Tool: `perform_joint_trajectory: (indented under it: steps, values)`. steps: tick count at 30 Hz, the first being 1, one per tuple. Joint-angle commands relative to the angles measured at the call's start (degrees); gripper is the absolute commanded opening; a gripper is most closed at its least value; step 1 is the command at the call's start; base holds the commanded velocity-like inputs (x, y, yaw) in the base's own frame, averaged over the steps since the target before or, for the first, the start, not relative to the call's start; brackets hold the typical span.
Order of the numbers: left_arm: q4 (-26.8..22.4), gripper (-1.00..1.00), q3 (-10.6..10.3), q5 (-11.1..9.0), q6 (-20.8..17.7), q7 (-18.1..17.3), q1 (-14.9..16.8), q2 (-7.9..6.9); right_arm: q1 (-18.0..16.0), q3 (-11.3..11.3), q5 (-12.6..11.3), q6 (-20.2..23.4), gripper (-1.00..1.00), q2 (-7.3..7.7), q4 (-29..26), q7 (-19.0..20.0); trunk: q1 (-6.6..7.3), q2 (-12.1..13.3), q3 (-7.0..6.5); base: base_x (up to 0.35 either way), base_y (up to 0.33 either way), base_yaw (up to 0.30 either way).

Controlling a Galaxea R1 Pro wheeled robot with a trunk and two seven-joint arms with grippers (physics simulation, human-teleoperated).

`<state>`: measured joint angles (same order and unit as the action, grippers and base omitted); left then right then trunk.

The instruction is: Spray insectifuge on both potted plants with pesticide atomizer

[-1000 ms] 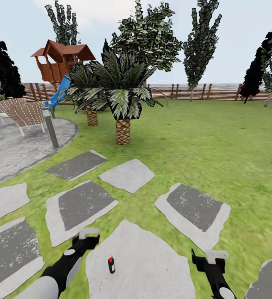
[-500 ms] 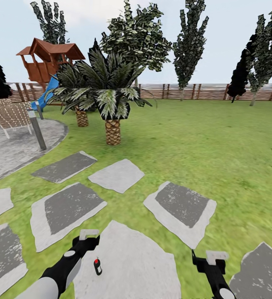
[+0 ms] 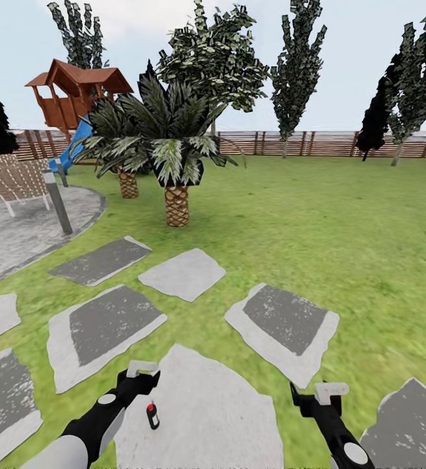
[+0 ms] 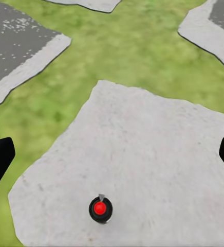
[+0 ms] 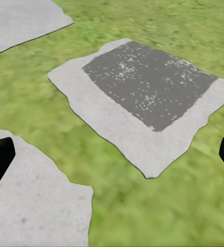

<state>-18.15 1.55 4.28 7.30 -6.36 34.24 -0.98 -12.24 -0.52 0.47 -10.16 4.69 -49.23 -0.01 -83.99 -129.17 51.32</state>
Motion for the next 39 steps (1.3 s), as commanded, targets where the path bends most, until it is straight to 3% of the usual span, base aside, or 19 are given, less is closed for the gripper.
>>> perform_joint_trajectory:
  steps: [1,21,26,35,39]
  values:
    - [0.04,1.0,0.19,0.44,0.23,-0.19,0.04,0.01,-0.03,-0.03,0.05,-0.18,1.0,-0.01,-0.01,0.04,-0.21,-0.44,0.24,0.0,0.0,0.0]
    - [0.06,1.0,0.47,0.19,5.65,0.03,-0.04,-0.07,0.01,-0.27,-0.03,-0.21,1.0,-0.03,-0.16,-0.09,-4.61,-8.46,5.22,0.0,0.0,0.0]
    - [0.2,1.0,0.48,0.11,11.14,0.1,-0.14,-0.07,-0.02,-0.27,-0.03,-0.29,1.0,-0.03,-0.08,-0.14,-5.71,-10.46,6.57,0.0,0.0,0.0]
    - [0.22,1.0,0.54,0.09,11.71,0.12,-0.14,-0.11,-0.02,-0.26,-0.03,-0.29,1.0,-0.03,0.0,-0.15,-7.68,-14.07,9.01,0.0,0.0,0.0]
    - [0.22,1.0,0.69,0.03,11.76,0.12,-0.14,-0.15,-0.01,-0.27,-0.03,-0.26,1.0,-0.03,0.01,-0.14,-7.78,-14.13,10.26,0.0,0.0,0.0]
